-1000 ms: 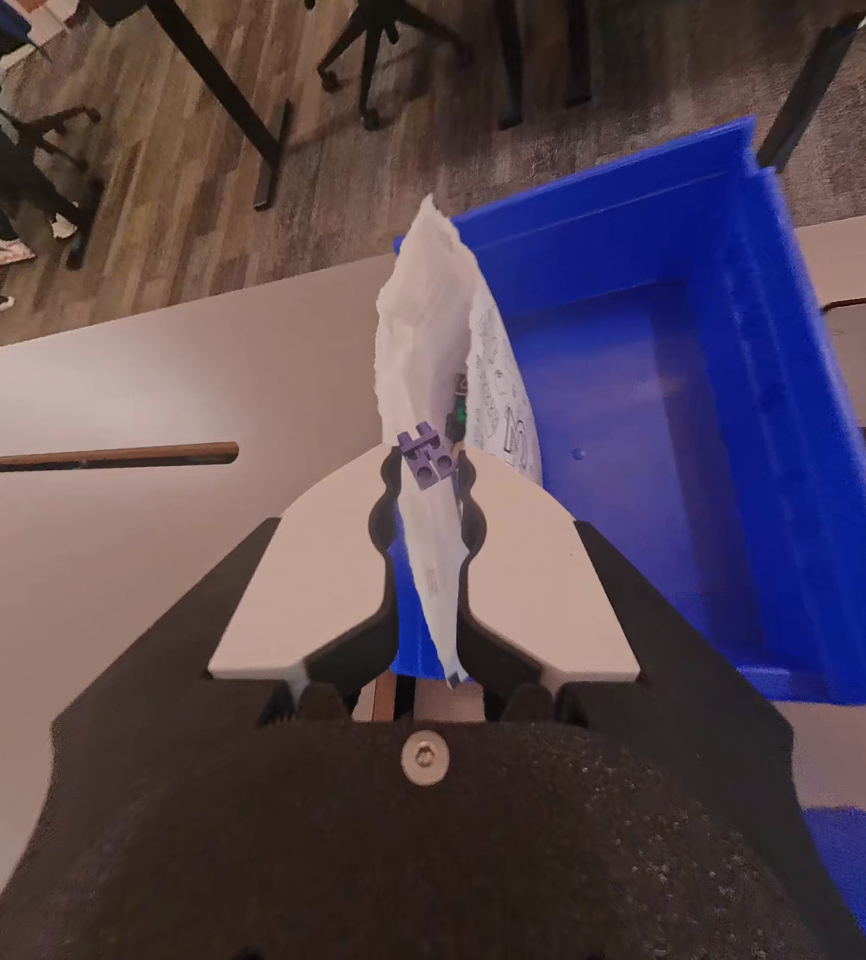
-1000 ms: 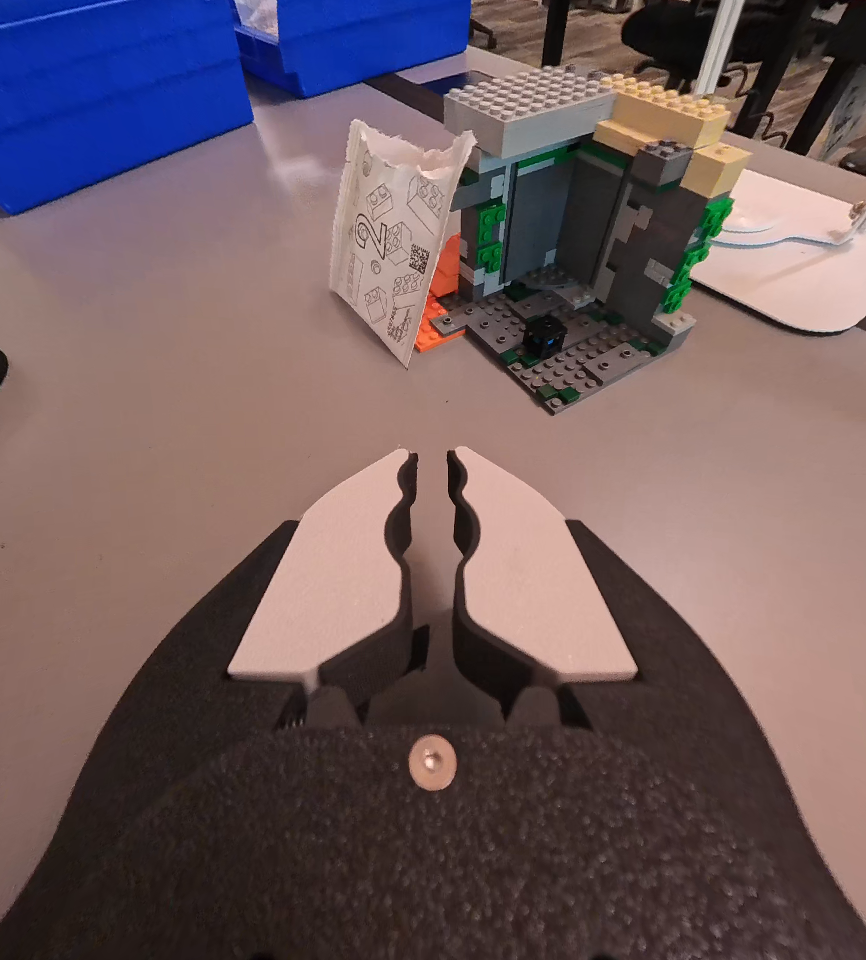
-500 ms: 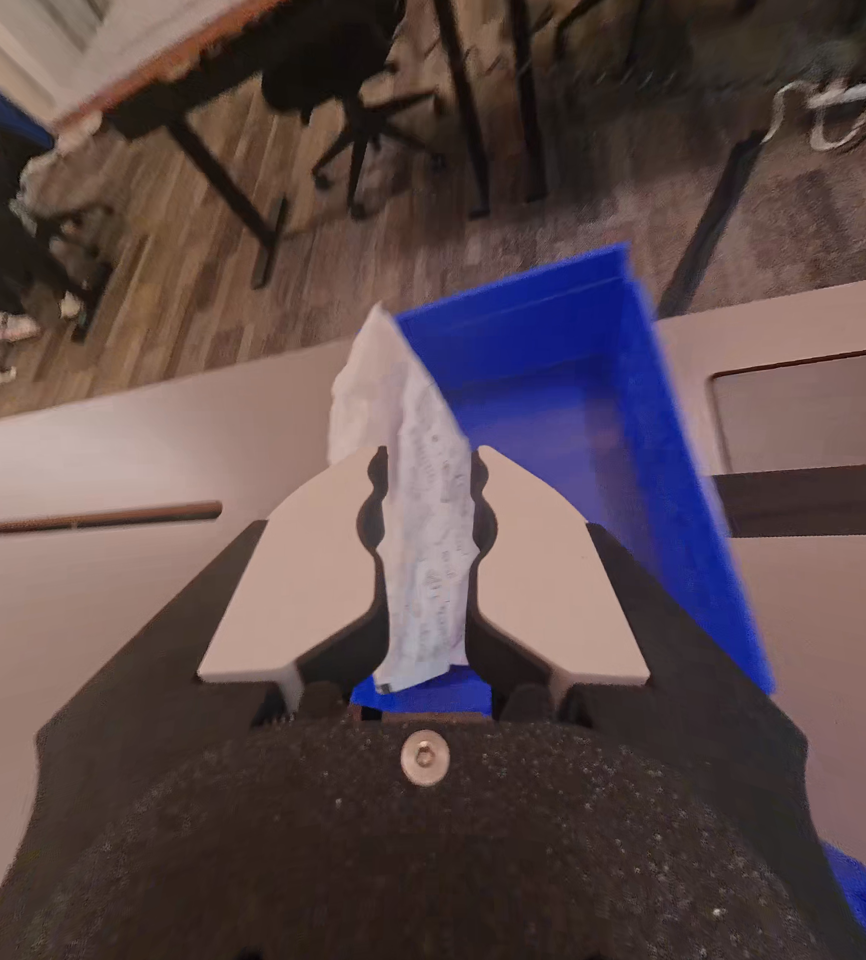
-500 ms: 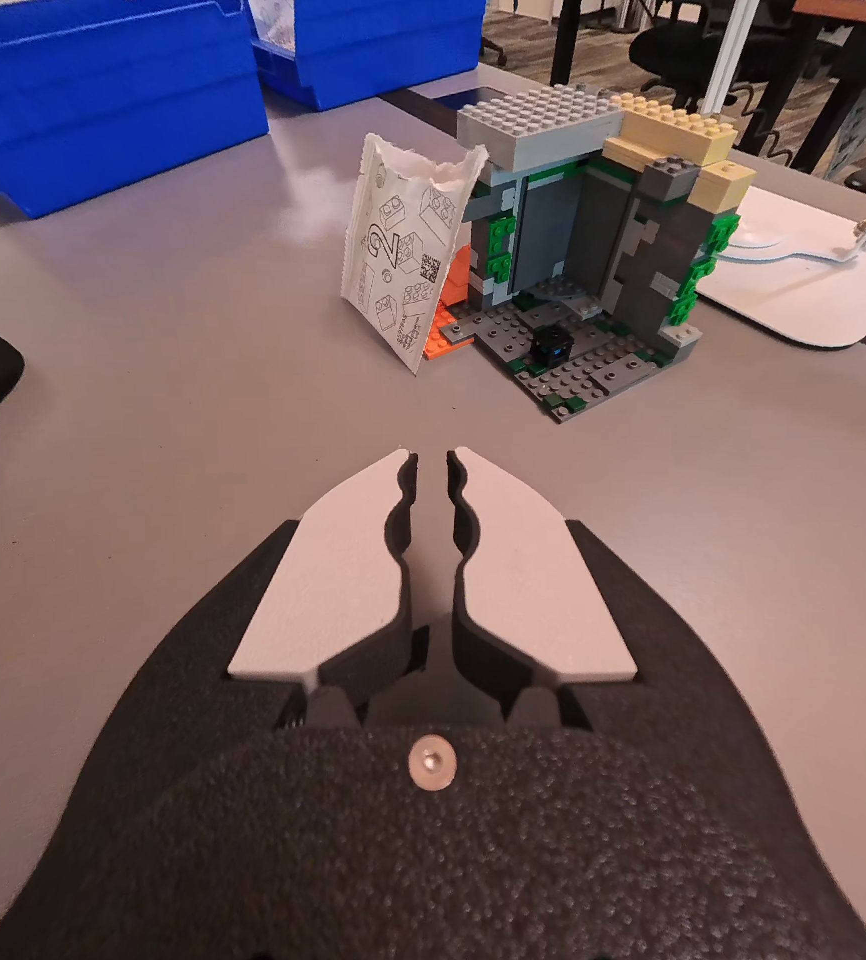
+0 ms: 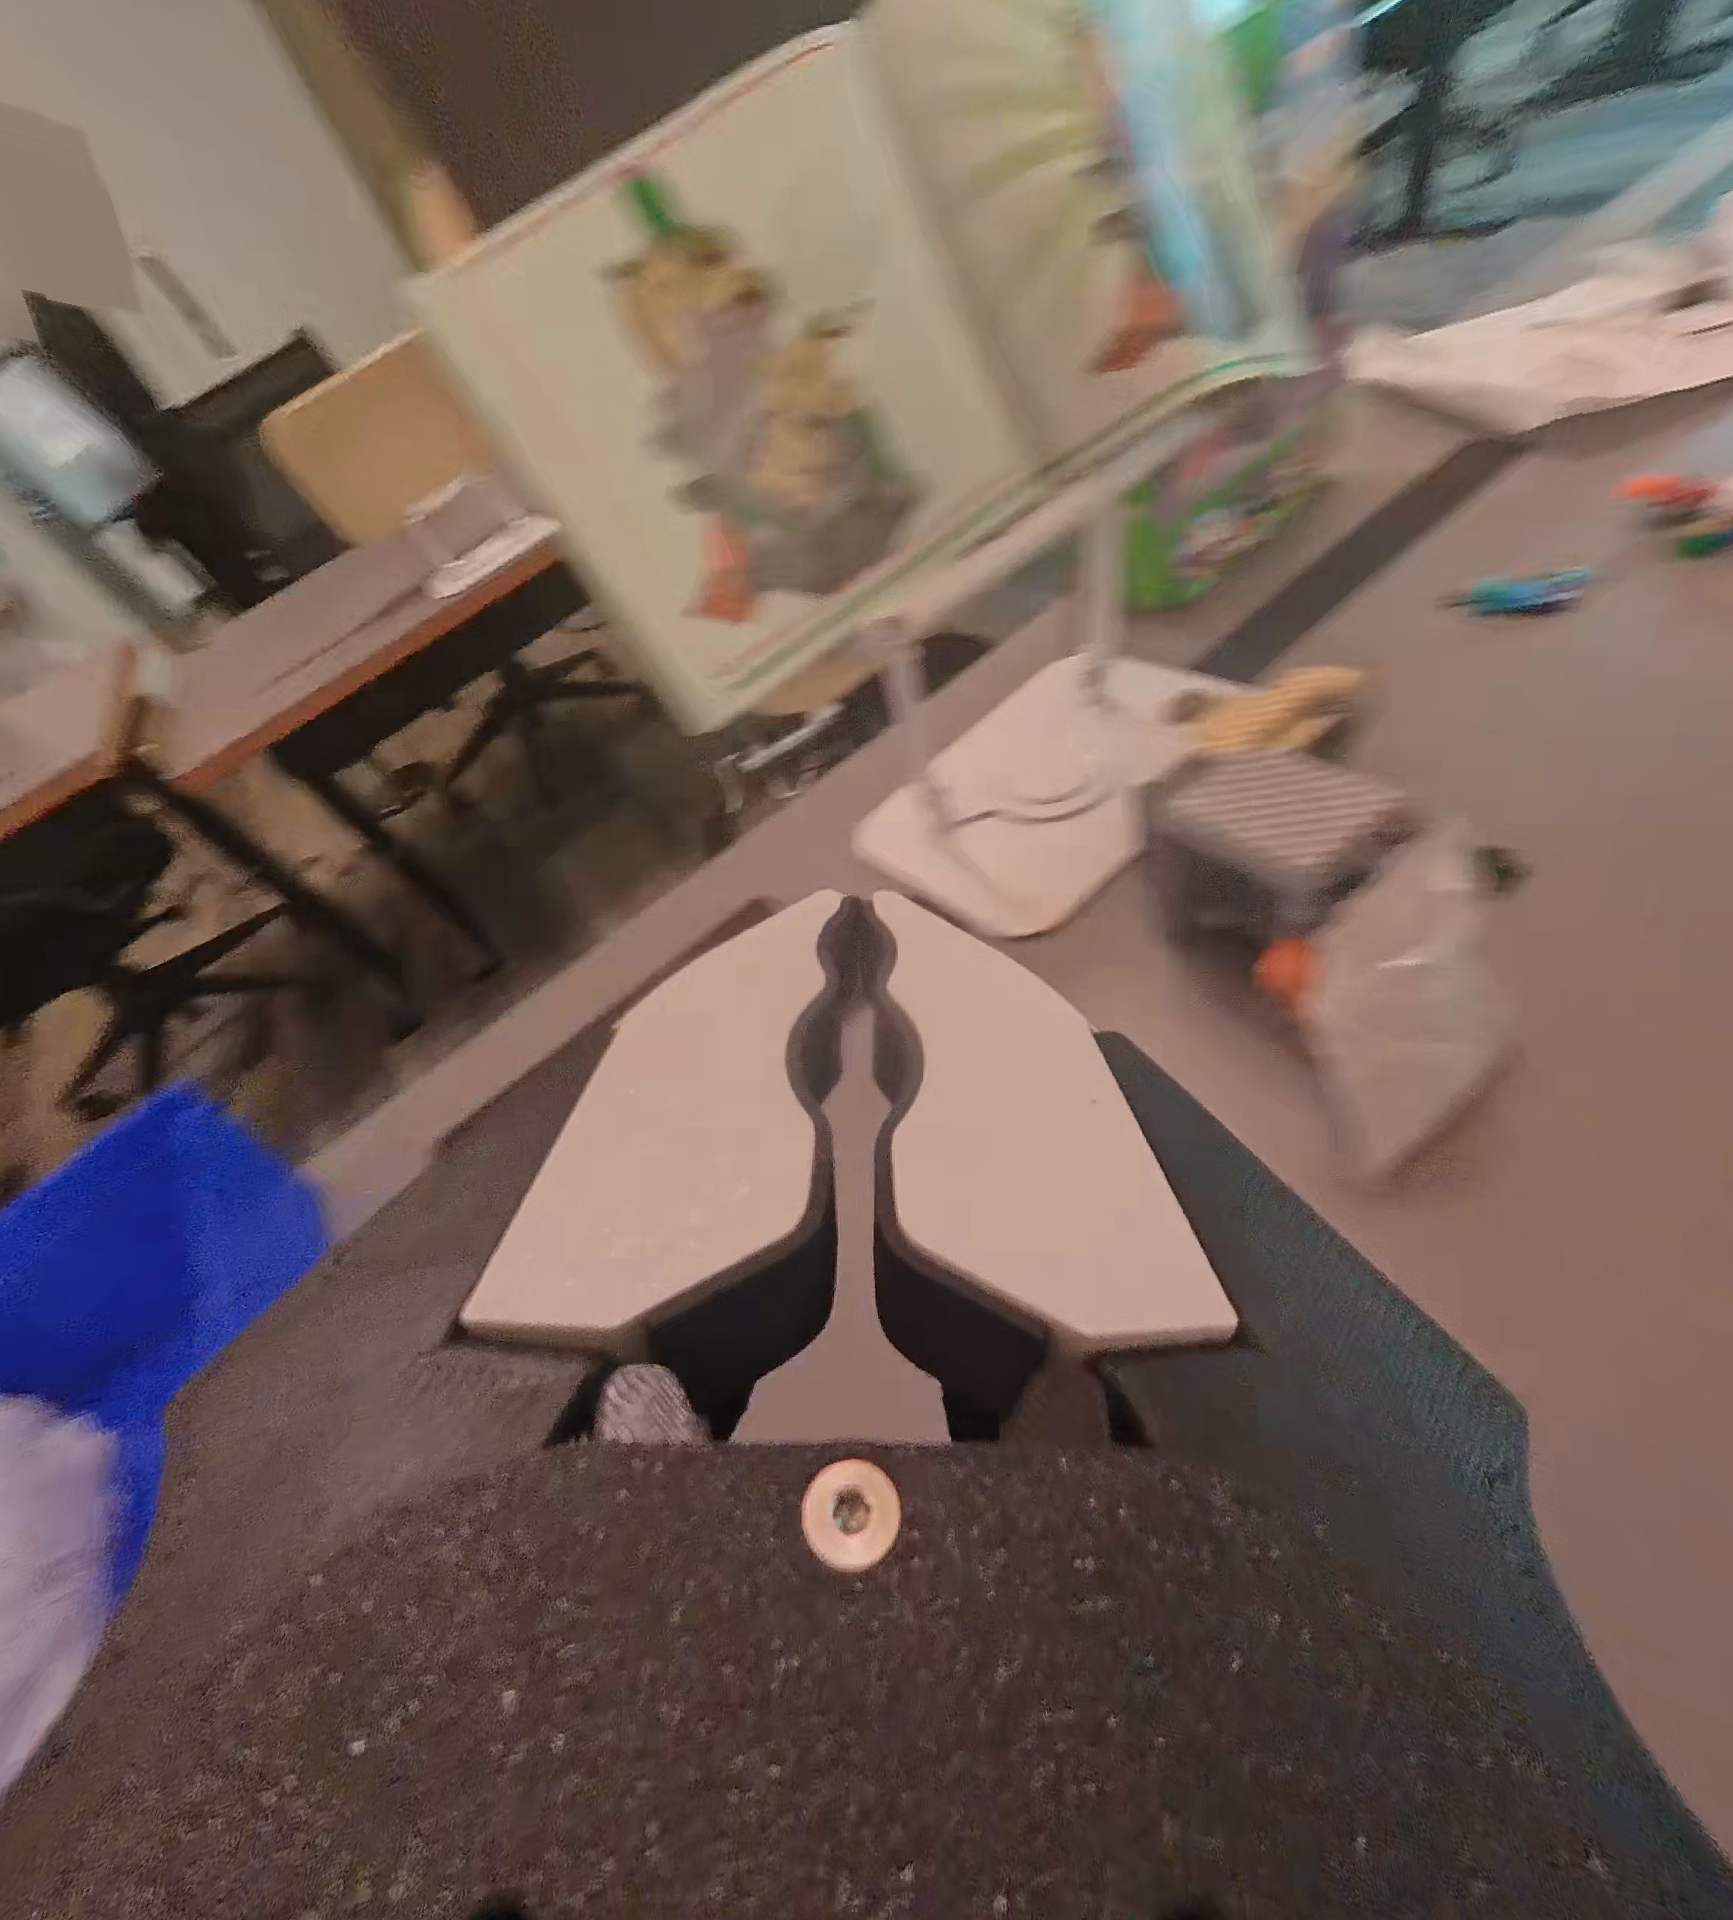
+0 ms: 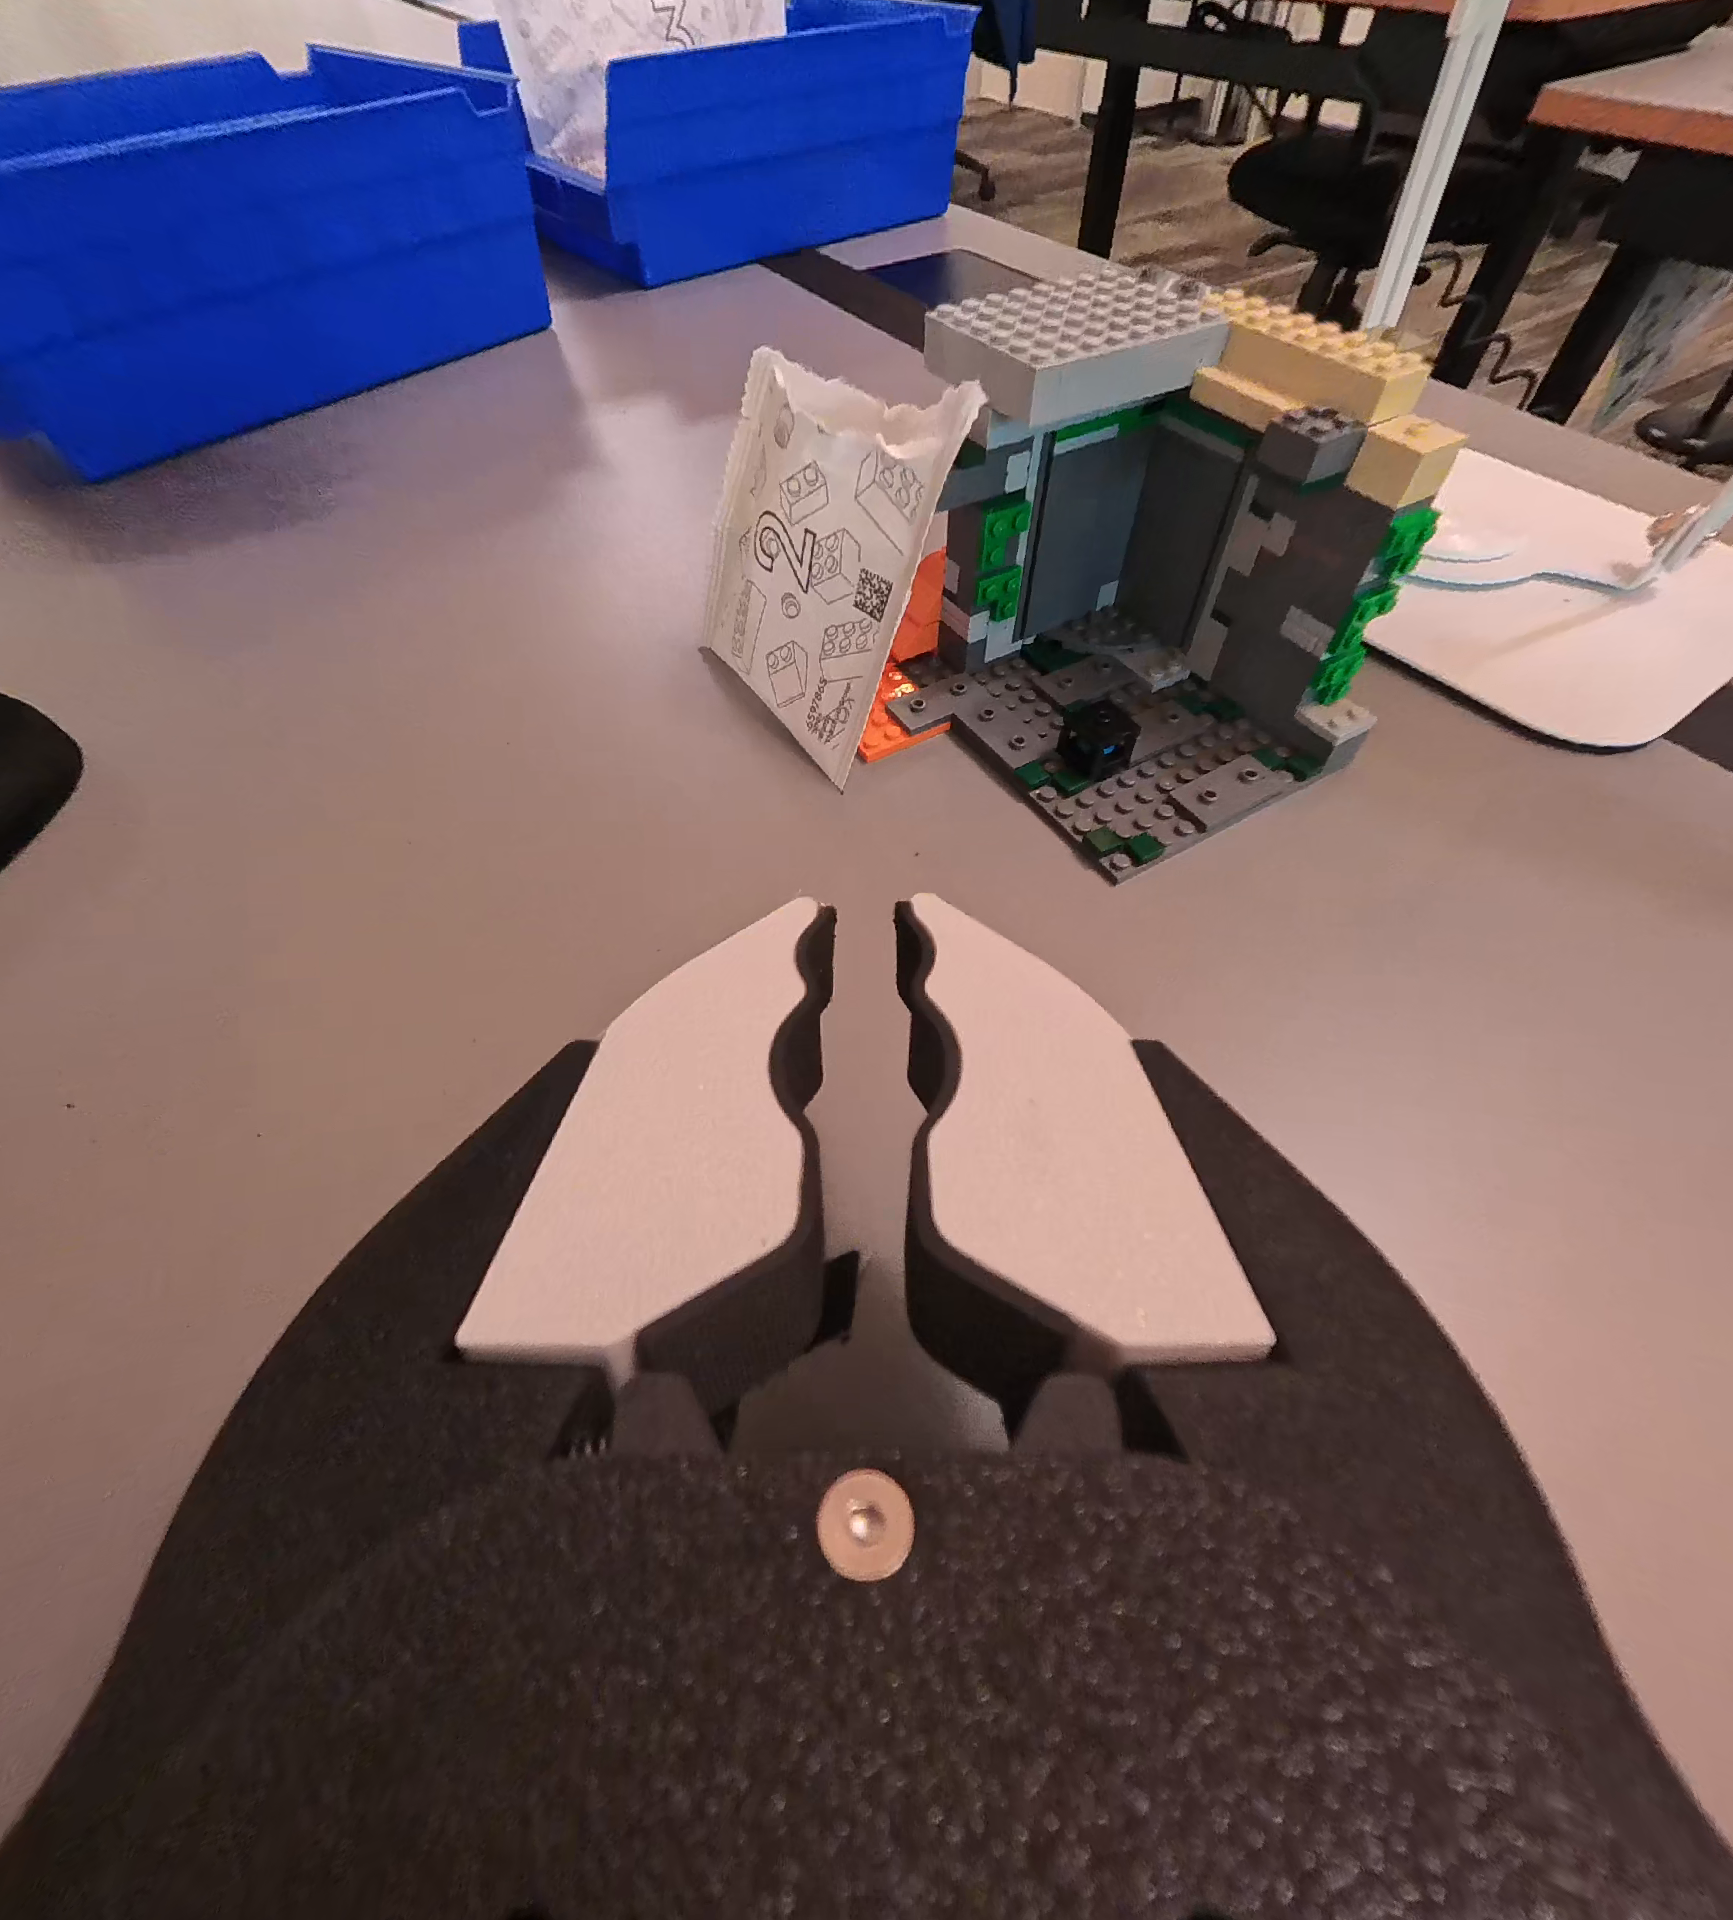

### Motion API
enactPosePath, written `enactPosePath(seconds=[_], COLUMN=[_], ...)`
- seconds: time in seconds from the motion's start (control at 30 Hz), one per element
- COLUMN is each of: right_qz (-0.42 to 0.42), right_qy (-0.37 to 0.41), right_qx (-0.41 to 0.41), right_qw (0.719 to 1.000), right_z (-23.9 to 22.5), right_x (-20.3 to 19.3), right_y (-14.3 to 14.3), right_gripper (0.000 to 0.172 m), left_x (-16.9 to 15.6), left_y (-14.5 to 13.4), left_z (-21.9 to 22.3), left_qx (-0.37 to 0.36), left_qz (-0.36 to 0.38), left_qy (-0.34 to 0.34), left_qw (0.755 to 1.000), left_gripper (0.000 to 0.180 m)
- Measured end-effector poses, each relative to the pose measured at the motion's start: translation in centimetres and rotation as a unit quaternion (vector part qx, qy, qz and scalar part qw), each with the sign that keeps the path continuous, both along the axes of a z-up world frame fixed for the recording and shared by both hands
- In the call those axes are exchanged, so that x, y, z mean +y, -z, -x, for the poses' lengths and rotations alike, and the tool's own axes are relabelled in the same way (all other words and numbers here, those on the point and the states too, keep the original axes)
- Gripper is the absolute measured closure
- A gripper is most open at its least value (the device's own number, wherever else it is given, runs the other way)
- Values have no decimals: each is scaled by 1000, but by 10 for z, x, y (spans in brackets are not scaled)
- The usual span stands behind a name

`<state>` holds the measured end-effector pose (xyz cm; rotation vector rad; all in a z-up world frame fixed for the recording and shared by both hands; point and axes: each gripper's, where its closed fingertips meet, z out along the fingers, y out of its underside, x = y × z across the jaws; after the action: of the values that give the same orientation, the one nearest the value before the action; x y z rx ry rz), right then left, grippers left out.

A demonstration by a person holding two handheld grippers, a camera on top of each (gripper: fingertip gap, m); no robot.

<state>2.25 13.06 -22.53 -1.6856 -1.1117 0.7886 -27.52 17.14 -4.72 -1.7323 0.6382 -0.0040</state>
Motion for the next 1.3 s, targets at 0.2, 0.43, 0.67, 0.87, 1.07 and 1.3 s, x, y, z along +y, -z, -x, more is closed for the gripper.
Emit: enactPosePath(seconds=[0.2, 0.43, 0.67, 0.87, 1.07, 1.3], right_qz=[-5, 9, 33, 62, 99, 67], right_qy=[47, 147, 257, 266, 237, 191], right_qx=[2, -23, -102, -212, -296, -186], right_qw=[999, 989, 960, 938, 920, 962], right_z=[-13, -46, -108, -130, -119, -81], right_x=[12, 44, 126, 209, 230, 168], right_y=[-6, 1, 14, 27, 59, 20], right_gripper=[161, 160, 143, 130, 158, 160], left_x=[-60, -68, -56, -56, -59, -62], left_y=[44, 96, 144, 156, 156, 148], left_z=[-149, -227, -213, -218, -222, -223], left_qx=[-74, -147, -150, -149, -151, -185], left_qz=[26, 27, 33, 49, 53, 60], left_qy=[124, 119, 84, 99, 121, 135], left_qw=[989, 982, 985, 983, 980, 971], left_gripper=[180, 180, 180, 180, 180, 180])
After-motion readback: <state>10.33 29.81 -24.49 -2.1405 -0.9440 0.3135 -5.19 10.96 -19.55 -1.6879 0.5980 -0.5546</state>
